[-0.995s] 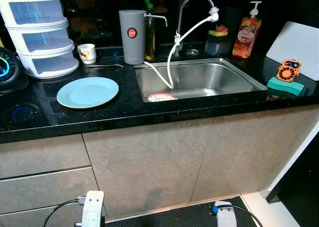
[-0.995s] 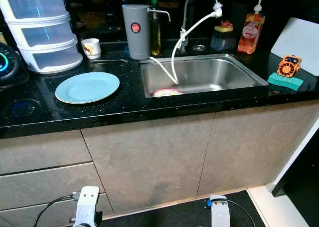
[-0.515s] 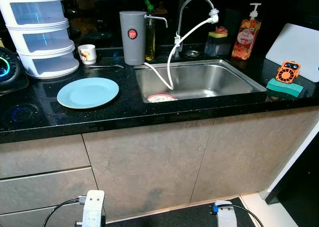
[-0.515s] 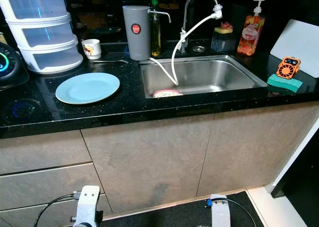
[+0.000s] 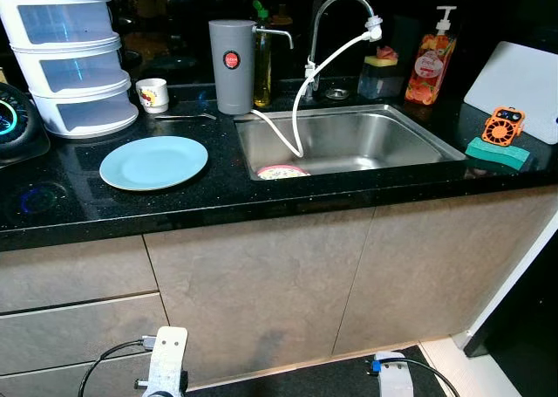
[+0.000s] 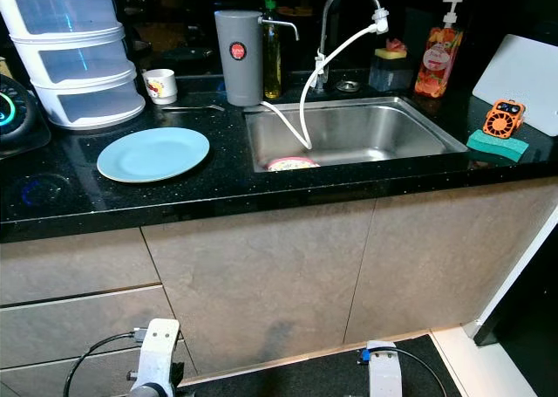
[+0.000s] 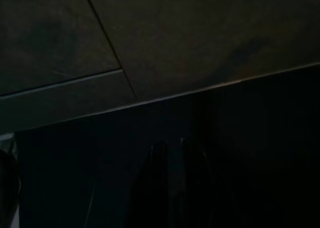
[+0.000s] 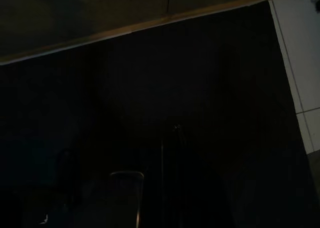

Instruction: Kitchen organization

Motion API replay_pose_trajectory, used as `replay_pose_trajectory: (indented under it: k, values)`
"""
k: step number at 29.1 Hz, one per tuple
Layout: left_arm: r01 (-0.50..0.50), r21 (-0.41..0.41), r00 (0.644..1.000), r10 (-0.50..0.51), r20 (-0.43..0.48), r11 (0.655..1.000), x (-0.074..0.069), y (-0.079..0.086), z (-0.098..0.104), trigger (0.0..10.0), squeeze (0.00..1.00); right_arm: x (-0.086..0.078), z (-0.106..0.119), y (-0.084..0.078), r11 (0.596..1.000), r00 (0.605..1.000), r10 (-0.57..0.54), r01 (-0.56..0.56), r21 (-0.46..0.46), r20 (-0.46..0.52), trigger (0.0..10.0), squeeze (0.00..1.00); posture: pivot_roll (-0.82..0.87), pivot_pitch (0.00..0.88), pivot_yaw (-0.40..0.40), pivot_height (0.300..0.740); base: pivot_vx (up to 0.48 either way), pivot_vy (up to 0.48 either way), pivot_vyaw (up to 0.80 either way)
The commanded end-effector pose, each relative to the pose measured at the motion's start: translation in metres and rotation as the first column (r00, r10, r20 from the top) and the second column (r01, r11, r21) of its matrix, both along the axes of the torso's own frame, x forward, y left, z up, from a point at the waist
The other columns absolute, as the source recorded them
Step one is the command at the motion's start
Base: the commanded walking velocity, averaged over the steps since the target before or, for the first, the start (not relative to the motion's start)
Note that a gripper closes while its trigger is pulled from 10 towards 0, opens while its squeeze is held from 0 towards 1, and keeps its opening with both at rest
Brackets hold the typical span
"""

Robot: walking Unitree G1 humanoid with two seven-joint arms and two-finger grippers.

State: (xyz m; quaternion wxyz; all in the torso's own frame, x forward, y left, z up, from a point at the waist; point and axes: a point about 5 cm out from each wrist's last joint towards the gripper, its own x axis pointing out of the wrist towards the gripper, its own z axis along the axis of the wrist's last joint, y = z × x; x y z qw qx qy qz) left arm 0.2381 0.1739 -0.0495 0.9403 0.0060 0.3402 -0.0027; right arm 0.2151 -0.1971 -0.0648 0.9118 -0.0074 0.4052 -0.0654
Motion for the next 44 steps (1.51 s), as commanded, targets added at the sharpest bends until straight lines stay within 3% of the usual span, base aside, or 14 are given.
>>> replay_pose_trajectory:
  k: [1,5,9,13,17,21,27,32,35,39,40,41,44]
  values:
    - [0.009,-0.024,1.000,-0.009,0.005,1.000,-0.001,-0.005,-0.001,10.0,0.00,0.002,0.001,-0.001,1.000,1.000,-0.020,0.020,0.002,0.002,10.0,0.00,-0.04,0.000,0.007,0.740,0.000,0.000,0.00]
    - [-0.004,0.004,1.000,0.004,-0.028,1.000,-0.006,0.000,-0.004,10.0,0.00,-0.001,-0.001,-0.001,1.000,1.000,-0.014,0.014,-0.008,-0.008,10.0,0.00,-0.05,0.000,0.002,0.740,0.000,0.000,0.00]
    - [-0.016,-0.025,1.000,0.016,0.000,1.000,-0.002,0.000,-0.001,10.0,0.00,-0.004,-0.003,0.001,1.000,1.000,-0.008,0.008,-0.001,-0.015,10.0,0.00,-0.03,0.000,-0.009,0.740,0.000,0.000,0.00]
    - [-0.012,0.014,1.000,0.012,-0.020,1.000,-0.006,0.004,-0.004,10.0,0.00,-0.004,-0.003,0.002,1.000,1.000,-0.005,0.005,-0.001,-0.018,10.0,0.00,-0.04,0.000,-0.017,0.740,0.000,0.000,0.00]
    - [-0.030,-0.018,0.999,0.030,0.021,0.999,0.003,0.004,0.003,10.0,0.00,0.002,0.000,0.004,1.000,1.000,0.006,-0.006,0.010,0.005,10.0,0.00,-0.02,0.000,0.003,0.740,0.000,0.000,0.00]
    - [-0.005,0.037,1.000,0.005,-0.009,0.999,0.000,0.009,0.001,10.0,0.00,0.006,0.003,0.003,1.000,1.000,-0.019,0.019,0.004,0.021,10.0,0.00,-0.05,0.000,0.004,0.740,0.000,0.000,0.00]
    - [0.013,-0.006,0.999,-0.013,0.043,1.000,0.009,-0.001,0.007,10.0,0.00,0.005,0.003,0.003,1.000,0.999,-0.023,0.023,0.000,0.038,10.0,0.00,-0.04,0.000,-0.001,0.740,0.000,0.000,0.00]
    - [-0.043,0.006,0.999,0.043,0.002,0.999,0.000,0.004,0.000,10.0,0.00,0.005,0.004,0.002,0.999,0.998,-0.026,0.027,-0.017,0.050,10.0,0.00,-0.06,0.000,-0.003,0.740,0.000,0.000,0.00]
    - [-0.012,-0.017,1.000,0.012,0.010,1.000,0.000,-0.003,0.000,10.0,0.00,0.005,0.003,-0.001,1.000,1.000,-0.013,0.014,-0.028,0.015,10.0,0.00,-0.07,0.007,-0.002,0.740,0.000,0.000,0.00]
    - [0.000,0.012,1.000,0.001,-0.006,1.000,-0.004,-0.003,-0.003,10.0,0.00,0.009,0.007,-0.005,0.999,0.998,-0.035,0.037,-0.030,0.060,10.0,0.00,-0.07,0.009,-0.012,0.740,0.000,0.000,0.00]
    - [-0.022,0.018,1.000,0.022,0.014,1.000,-0.003,-0.001,-0.001,10.0,0.00,0.010,0.008,-0.005,0.999,0.997,-0.037,0.040,-0.032,0.073,10.0,0.00,-0.07,0.006,-0.014,0.740,0.000,0.000,0.00]
    - [-0.069,-0.026,0.994,0.071,0.081,0.997,0.005,0.000,0.007,10.0,0.00,0.012,0.011,-0.007,0.998,0.994,-0.041,0.044,-0.034,0.101,10.0,0.00,-0.06,0.011,-0.014,0.740,0.000,0.000,0.00]
    - [-0.047,-0.037,0.989,0.051,0.141,0.998,0.012,-0.003,0.015,10.0,0.00,0.016,0.014,-0.008,0.998,0.990,-0.044,0.048,-0.028,0.133,10.0,0.00,-0.05,0.017,-0.012,0.740,0.000,0.000,0.00]
